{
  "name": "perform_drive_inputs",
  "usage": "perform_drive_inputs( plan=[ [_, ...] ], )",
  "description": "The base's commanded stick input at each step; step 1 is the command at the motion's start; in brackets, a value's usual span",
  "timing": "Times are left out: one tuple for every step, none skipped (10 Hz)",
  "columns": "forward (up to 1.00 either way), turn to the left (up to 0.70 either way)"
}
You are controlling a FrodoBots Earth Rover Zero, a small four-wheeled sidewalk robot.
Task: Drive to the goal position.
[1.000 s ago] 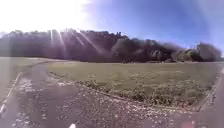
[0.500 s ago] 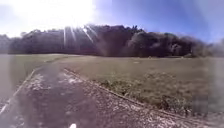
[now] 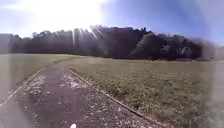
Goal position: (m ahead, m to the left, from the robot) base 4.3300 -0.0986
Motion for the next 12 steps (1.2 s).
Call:
perform_drive_inputs(
  plan=[
    [0.7, 0.35],
    [0.7, 0.35],
    [0.7, 0.35],
    [0.7, 0.35],
    [0.7, 0.35],
    [0.7, 0.35],
    [0.7, 0.35],
    [0.7, 0.35],
    [0.7, 0.35],
    [0.7, 0.35],
    [0.7, 0.29],
    [0.7, 0.0]
  ],
)
